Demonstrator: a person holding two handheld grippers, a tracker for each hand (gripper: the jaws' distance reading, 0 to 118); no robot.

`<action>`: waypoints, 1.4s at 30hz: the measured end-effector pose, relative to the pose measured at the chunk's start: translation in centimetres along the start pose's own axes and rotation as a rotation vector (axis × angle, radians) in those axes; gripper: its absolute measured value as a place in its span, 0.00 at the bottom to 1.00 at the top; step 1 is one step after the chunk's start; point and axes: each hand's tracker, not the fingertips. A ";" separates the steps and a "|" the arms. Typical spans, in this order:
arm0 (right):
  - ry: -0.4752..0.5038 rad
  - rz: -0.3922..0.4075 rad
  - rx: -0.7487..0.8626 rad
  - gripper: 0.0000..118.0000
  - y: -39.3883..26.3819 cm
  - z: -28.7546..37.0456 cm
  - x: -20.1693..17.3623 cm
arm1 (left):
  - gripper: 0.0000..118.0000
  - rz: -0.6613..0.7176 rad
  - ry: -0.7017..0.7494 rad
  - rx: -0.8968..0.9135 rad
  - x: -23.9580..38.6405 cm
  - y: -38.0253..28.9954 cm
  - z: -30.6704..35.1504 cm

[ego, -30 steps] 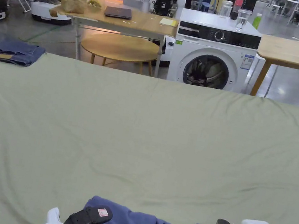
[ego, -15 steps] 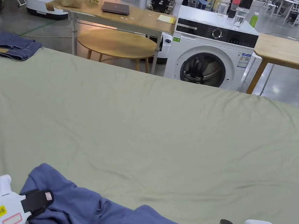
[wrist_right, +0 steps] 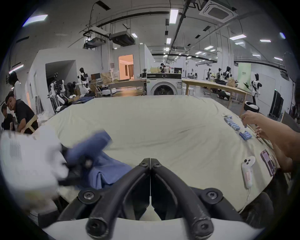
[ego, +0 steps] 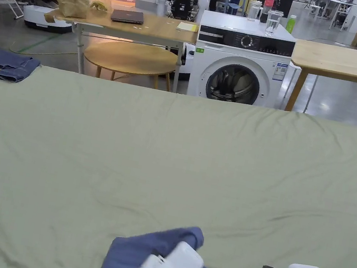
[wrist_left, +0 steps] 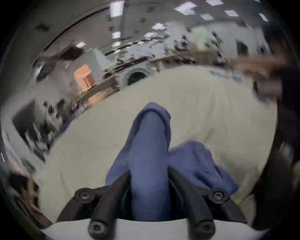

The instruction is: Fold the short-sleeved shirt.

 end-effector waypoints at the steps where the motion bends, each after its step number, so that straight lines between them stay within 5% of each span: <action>1: -0.002 -0.003 0.001 0.00 0.0 0.1 0.4 | 0.04 -0.060 0.059 0.003 1.4 -0.4 -0.7; 3: -0.008 -0.013 0.004 0.00 0.1 0.4 1.0 | 0.11 -0.037 0.058 0.019 1.7 -0.7 -1.0; 4: -0.009 -0.016 0.006 0.00 0.1 0.5 1.3 | 0.24 0.032 -0.022 0.021 0.7 -0.5 -0.2; 5: -0.008 -0.016 0.008 0.00 0.1 0.5 1.5 | 0.56 0.149 -0.158 0.027 -0.8 -0.1 0.6; 6: -0.008 -0.014 0.010 0.00 0.1 0.5 1.6 | 0.76 0.268 -0.287 0.039 -2.8 0.2 1.5; 7: -0.005 -0.014 0.009 0.00 0.1 0.4 1.7 | 0.84 0.390 -0.372 0.082 -4.9 0.4 2.5; 10: 0.005 -0.038 0.009 0.00 -0.1 0.2 2.0 | 0.85 0.625 -0.368 0.196 -10.6 -0.1 4.7; 14: 0.021 -0.049 -0.003 0.00 -0.8 -0.3 1.9 | 0.85 0.785 -0.335 0.127 -14.1 -2.3 3.5; 15: 0.025 -0.050 -0.007 0.00 -0.8 -0.5 1.7 | 0.82 0.794 -0.327 0.086 -14.3 -2.9 2.8; 16: 0.032 -0.056 -0.012 0.00 -0.9 -0.6 1.7 | 0.67 0.803 -0.361 0.047 -13.9 -3.3 2.1; 18: 0.041 -0.065 -0.018 0.00 -1.1 -0.8 1.7 | 0.09 0.854 -0.471 0.057 -13.2 -4.4 1.3; 19: 0.044 -0.064 -0.021 0.00 -1.2 -1.0 1.6 | 0.03 0.850 -0.511 0.035 -12.2 -4.5 0.7; 27: 0.054 -0.052 -0.048 0.00 -1.0 -1.4 1.6 | 0.03 0.706 -0.701 -0.077 -3.2 -3.3 -2.8; 35: 0.227 -0.097 -0.147 0.00 -1.0 -5.3 -1.4 | 0.03 0.819 -0.639 0.020 -9.6 -5.0 0.5; 36: 0.276 -0.128 -0.168 0.00 -1.2 -6.1 -1.9 | 0.09 0.870 -0.645 0.044 -10.8 -5.8 1.0; 37: 0.333 -0.174 -0.192 0.00 -1.6 -7.0 -2.3 | 0.27 0.925 -0.654 0.070 -12.4 -6.8 1.5; 38: 0.382 -0.218 -0.219 0.00 -2.0 -7.9 -2.5 | 0.64 0.970 -0.657 0.082 -13.9 -7.7 1.8; 39: 0.424 -0.248 -0.249 0.00 -2.4 -8.8 -2.7 | 0.89 0.998 -0.649 0.083 -15.1 -8.6 1.9; 40: 0.480 -0.272 -0.279 0.00 -3.0 -9.8 -2.7 | 0.99 1.015 -0.632 0.080 -16.3 -9.9 1.8; 42: 0.509 -0.283 -0.345 0.00 -4.4 -11.4 -2.6 | 1.00 1.059 -0.582 0.081 -18.5 -12.1 1.4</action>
